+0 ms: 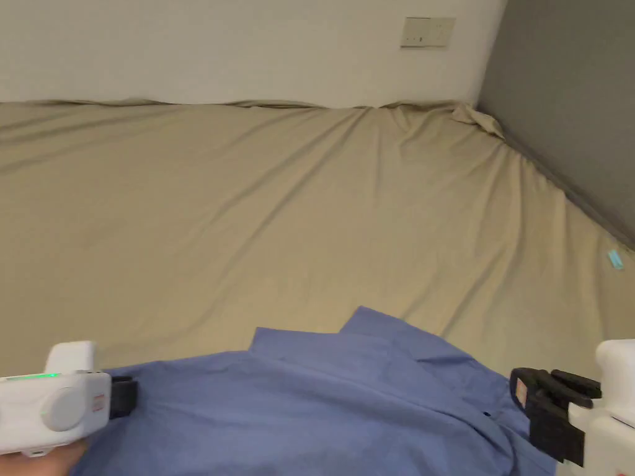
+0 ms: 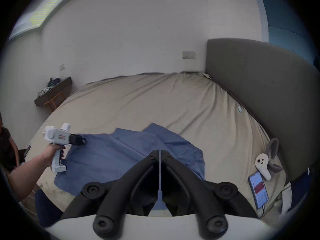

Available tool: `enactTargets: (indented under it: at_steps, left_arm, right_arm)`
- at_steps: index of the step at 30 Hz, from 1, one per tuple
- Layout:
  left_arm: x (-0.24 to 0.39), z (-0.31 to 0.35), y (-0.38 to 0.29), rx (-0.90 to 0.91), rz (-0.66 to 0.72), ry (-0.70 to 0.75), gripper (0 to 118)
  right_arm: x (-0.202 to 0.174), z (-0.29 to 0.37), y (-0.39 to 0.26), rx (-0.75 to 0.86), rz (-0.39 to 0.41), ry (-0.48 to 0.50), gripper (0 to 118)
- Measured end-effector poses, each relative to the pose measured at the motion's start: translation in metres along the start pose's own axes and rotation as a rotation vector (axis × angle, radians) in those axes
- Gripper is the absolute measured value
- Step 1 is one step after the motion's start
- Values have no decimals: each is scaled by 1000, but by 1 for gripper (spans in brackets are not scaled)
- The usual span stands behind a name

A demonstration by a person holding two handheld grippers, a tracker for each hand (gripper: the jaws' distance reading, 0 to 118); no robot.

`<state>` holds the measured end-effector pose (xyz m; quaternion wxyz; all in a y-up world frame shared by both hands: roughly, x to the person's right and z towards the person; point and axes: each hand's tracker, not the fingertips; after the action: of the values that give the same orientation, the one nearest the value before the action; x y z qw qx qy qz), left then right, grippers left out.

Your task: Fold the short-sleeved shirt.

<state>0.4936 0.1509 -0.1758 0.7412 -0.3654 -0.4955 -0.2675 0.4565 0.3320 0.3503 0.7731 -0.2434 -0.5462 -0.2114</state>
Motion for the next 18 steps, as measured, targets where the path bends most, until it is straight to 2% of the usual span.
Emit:
enactTargets:
  at_steps: [1,2,3,5,6,8,9,10,11,12,13,15,18]
  left_arm:
    - [-2,8,1,22,15,-17,79]
    - [-3,13,2,21,34,-76,31]
    - [9,38,-1,45,58,-133,0]
    - [13,65,-7,110,113,-236,0]
    - [9,81,-12,174,195,-403,0]
    - [-4,111,-16,236,378,-627,0]
    - [-8,128,-20,280,422,-663,0]
    - [-15,139,-16,312,438,-661,0]
    - [-18,154,-17,323,456,-654,0]
    - [-21,170,-18,344,454,-633,0]
    - [-23,182,-20,351,448,-627,0]
    - [-34,197,-15,340,466,-650,0]
    - [-39,220,-18,365,398,-584,0]
  right_arm:
    - [9,3,1,5,-26,-8,5]
    - [16,5,2,3,-43,-27,5]
    - [23,4,3,-8,-40,-70,5]
    - [36,-2,1,-22,16,-150,5]
    - [44,-9,-2,-22,45,-170,5]
    - [62,-26,-9,-68,21,-135,5]
    - [73,-37,-14,-106,-24,-79,10]
    - [82,-46,-20,-123,-67,-45,27]
    - [89,-58,-28,-151,-96,-25,74]
    - [95,-72,-36,-209,-109,-19,108]
    - [99,-84,-43,-259,-109,-27,118]
    - [105,-102,-57,-285,-59,-39,118]
    - [105,-123,-72,-370,22,-143,118]
